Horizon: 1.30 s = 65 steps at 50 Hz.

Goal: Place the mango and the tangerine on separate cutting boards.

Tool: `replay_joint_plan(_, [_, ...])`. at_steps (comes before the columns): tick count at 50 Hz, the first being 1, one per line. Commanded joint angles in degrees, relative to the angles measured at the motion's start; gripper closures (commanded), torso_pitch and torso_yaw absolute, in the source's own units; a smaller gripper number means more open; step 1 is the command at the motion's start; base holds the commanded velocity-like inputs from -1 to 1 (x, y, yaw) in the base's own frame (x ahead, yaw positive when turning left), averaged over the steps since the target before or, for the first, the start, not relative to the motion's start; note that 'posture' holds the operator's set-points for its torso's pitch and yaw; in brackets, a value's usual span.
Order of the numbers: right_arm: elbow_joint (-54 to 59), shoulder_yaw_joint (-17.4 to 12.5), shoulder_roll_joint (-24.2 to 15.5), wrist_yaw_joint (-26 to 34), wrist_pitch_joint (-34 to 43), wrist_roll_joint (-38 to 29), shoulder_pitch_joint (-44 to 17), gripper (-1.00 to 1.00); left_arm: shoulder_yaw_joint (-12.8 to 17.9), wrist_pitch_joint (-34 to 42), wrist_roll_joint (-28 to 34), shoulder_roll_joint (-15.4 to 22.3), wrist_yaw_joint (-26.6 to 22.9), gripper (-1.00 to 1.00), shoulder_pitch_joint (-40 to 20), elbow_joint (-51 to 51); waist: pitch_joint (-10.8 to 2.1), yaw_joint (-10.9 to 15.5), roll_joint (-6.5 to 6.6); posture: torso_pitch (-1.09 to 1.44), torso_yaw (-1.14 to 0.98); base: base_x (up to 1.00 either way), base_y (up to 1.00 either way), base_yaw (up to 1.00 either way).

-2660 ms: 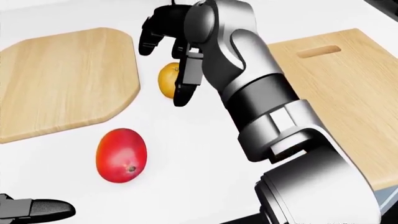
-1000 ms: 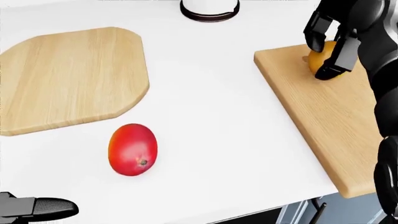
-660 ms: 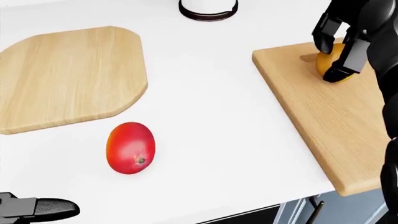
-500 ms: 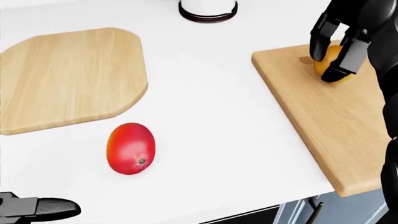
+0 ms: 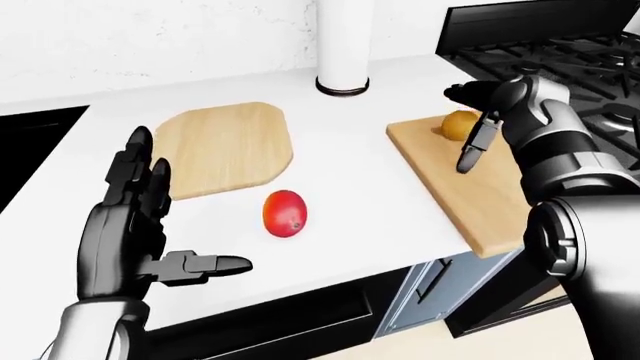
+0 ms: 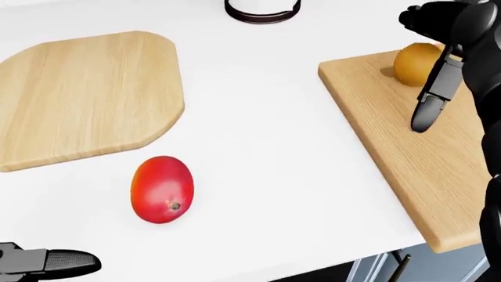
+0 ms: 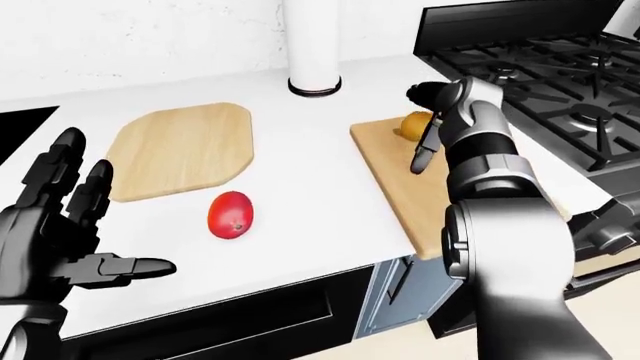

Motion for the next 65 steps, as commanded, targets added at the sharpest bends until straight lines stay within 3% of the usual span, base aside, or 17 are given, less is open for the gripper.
replay_joint_plan(1, [-2.42, -0.16, -0.66, -0.60, -0.41, -0.02, -2.81, -1.00, 0.23, -1.67, 0.09, 0.35, 0.09, -1.00, -0.82, -1.64, -1.46, 0.01, -0.18, 0.00, 0.00, 0.00, 0.00, 0.00])
replay_joint_plan(14, [-3.19, -1.11, -0.61, 2.43, -0.81, 2.22, -7.99, -1.00, 0.38, -2.52, 0.37, 0.17, -0.17, -1.00, -0.78, -0.67, -1.10, -0.10, -0.08, 0.00, 0.00, 0.00, 0.00, 0.00])
replay_joint_plan(21, [-6.51, -2.13, -1.29, 6.75, -2.98, 6.55, -11.81, -1.00, -0.86, -1.81, 1.68, 2.00, 0.04, -1.00, -3.32, 1.76, -0.73, -0.15, -0.02, 0.00, 0.00, 0.00, 0.00, 0.00])
replay_joint_plan(28, [-17.50, -3.47, -2.14, 12.11, -2.39, 12.40, -7.24, -1.00, -6.71, -0.10, 5.98, 6.27, -1.77, -1.00, -9.18, 6.85, -0.48, -0.06, -0.24, 0.00, 0.00, 0.00, 0.00, 0.00])
replay_joint_plan(33, [-33.35, -5.04, -1.86, 16.87, 3.44, 16.97, 0.82, -1.00, -11.21, 1.19, 9.59, 7.85, -5.71, -1.00, -13.29, 10.85, -0.53, 0.11, -0.55, 0.00, 0.00, 0.00, 0.00, 0.00])
replay_joint_plan(36, [-44.90, -5.62, -1.45, 20.06, 6.76, 18.72, 8.19, -1.00, -14.26, 2.01, 12.73, 8.63, -8.99, -1.00, -15.51, 12.77, -0.52, 0.26, -0.73, 0.00, 0.00, 0.00, 0.00, 0.00])
replay_joint_plan(38, [-50.89, -6.07, -1.19, 21.58, 8.91, 19.76, 11.66, -1.00, -14.27, 4.31, 12.82, 7.56, -11.87, -1.00, -18.07, 14.64, -0.55, 0.29, -0.85, 0.00, 0.00, 0.00, 0.00, 0.00])
replay_joint_plan(43, [-65.42, -7.45, -0.47, 24.95, 14.91, 22.68, 19.54, -1.00, -18.57, 7.82, 17.90, 10.02, -19.58, -1.00, -21.74, 14.48, -0.74, 0.28, -0.94, 0.00, 0.00, 0.00, 0.00, 0.00])
replay_joint_plan(50, [-71.39, -8.00, -0.56, 24.70, 16.93, 25.24, 25.32, -1.00, -23.72, 16.23, 27.35, 12.51, -33.18, -1.00, -26.19, 9.62, -0.68, 0.06, -1.12, 0.00, 0.00, 0.00, 0.00, 0.00])
replay_joint_plan(54, [-72.43, -8.24, -0.59, 24.23, 16.84, 26.06, 27.39, -1.00, -28.68, 20.20, 36.95, 16.97, -43.17, -1.00, -28.93, 6.65, -0.67, -0.06, -1.07, 0.00, 0.00, 0.00, 0.00, 0.00])
replay_joint_plan(56, [-72.96, -8.30, -0.49, 24.07, 16.93, 26.38, 28.19, -1.00, -30.13, 20.24, 42.53, 17.15, -48.06, -1.00, -30.05, 6.72, -0.61, -0.02, -1.14, 0.00, 0.00, 0.00, 0.00, 0.00])
replay_joint_plan(58, [-73.35, -8.33, -0.38, 23.89, 16.94, 26.70, 28.91, -1.00, -30.46, 19.03, 48.36, 15.83, -53.05, -1.00, -31.05, 7.77, -0.53, 0.02, -1.26, 0.00, 0.00, 0.00, 0.00, 0.00])
replay_joint_plan(62, [-74.51, -8.50, -0.31, 23.93, 16.85, 27.18, 30.53, -1.00, -28.82, 12.38, 60.03, 10.45, -62.66, -0.44, -31.24, 10.64, -0.46, 0.12, -1.64, 0.00, 0.00, 0.00, 0.00, 0.00])
replay_joint_plan(65, [-75.40, -8.69, -0.28, 24.13, 17.11, 27.58, 31.34, -1.00, -26.05, 5.92, 66.72, 5.40, -68.10, -0.31, -31.76, 12.74, -0.46, 0.21, -2.02, 0.00, 0.00, 0.00, 0.00, 0.00])
